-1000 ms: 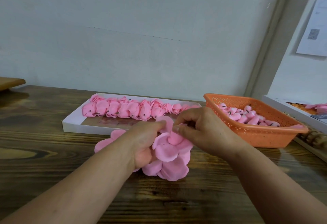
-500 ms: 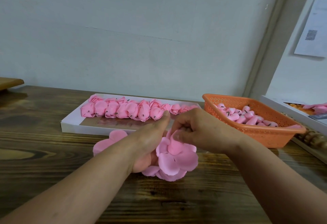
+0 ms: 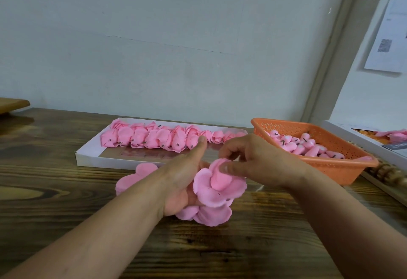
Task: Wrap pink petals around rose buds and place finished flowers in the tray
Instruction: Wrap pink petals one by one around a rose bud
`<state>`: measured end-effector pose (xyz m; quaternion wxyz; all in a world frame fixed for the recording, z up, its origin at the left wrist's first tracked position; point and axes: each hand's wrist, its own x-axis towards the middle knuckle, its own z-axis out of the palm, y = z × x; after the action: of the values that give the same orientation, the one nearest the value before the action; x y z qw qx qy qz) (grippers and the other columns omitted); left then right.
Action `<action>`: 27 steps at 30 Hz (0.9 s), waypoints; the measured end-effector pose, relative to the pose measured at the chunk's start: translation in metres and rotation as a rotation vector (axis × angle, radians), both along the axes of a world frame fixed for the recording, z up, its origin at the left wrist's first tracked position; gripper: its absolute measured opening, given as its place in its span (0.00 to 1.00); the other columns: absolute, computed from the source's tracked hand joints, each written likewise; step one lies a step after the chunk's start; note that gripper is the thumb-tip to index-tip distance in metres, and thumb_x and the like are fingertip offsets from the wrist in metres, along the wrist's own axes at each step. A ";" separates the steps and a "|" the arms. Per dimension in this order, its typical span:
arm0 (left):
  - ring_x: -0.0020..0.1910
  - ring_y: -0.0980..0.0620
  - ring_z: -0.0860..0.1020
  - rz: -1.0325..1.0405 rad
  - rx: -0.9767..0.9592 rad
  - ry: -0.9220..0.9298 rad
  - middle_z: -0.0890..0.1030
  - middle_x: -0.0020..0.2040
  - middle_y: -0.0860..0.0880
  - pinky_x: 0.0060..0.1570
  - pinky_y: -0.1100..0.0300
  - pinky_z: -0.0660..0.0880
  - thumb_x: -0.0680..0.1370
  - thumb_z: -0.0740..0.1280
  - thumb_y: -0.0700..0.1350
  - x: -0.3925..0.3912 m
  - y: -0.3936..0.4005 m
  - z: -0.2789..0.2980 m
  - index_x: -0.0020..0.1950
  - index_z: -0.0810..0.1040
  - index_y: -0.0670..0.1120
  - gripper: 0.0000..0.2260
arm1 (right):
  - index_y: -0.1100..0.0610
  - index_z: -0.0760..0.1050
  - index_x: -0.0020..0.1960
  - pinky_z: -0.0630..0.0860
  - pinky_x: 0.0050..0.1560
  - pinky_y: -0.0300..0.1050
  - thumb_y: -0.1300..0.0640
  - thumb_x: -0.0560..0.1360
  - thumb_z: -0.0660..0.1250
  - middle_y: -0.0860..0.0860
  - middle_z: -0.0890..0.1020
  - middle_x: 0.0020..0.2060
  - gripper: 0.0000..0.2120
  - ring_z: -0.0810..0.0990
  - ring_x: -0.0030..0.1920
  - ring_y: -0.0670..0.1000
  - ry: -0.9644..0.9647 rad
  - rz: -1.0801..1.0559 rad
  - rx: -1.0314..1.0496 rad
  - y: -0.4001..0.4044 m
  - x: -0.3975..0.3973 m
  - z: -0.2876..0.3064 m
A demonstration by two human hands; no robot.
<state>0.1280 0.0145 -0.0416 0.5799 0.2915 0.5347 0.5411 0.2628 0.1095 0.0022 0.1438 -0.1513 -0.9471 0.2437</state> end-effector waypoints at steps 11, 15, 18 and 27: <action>0.53 0.39 0.82 0.133 0.170 -0.144 0.83 0.52 0.36 0.53 0.48 0.79 0.73 0.69 0.40 0.003 -0.017 -0.013 0.60 0.77 0.34 0.18 | 0.55 0.72 0.35 0.66 0.32 0.40 0.63 0.75 0.66 0.45 0.71 0.26 0.11 0.68 0.28 0.42 0.152 -0.172 0.024 0.004 -0.001 -0.015; 0.44 0.41 0.84 0.239 0.074 -0.062 0.84 0.46 0.36 0.39 0.52 0.83 0.81 0.60 0.39 0.006 -0.019 -0.012 0.62 0.72 0.35 0.11 | 0.59 0.76 0.39 0.64 0.32 0.39 0.63 0.74 0.67 0.45 0.71 0.28 0.06 0.68 0.29 0.42 0.113 -0.105 0.077 -0.002 0.000 -0.016; 0.39 0.39 0.84 0.267 0.022 -0.033 0.82 0.52 0.35 0.32 0.53 0.82 0.81 0.61 0.39 0.005 -0.019 -0.006 0.64 0.70 0.37 0.13 | 0.54 0.77 0.39 0.68 0.36 0.42 0.64 0.74 0.67 0.47 0.77 0.32 0.07 0.72 0.33 0.44 0.110 -0.013 0.148 -0.010 0.002 -0.012; 0.29 0.42 0.83 0.364 -0.047 -0.057 0.83 0.42 0.35 0.24 0.56 0.79 0.81 0.61 0.40 0.005 -0.018 -0.003 0.65 0.69 0.38 0.13 | 0.57 0.81 0.46 0.67 0.34 0.37 0.62 0.74 0.68 0.44 0.77 0.33 0.04 0.72 0.33 0.41 0.180 -0.012 0.268 -0.016 0.001 -0.014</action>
<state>0.1332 -0.0032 -0.0450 0.4940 0.1610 0.5746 0.6324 0.2640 0.0932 -0.0123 0.2486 -0.1139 -0.9535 0.1267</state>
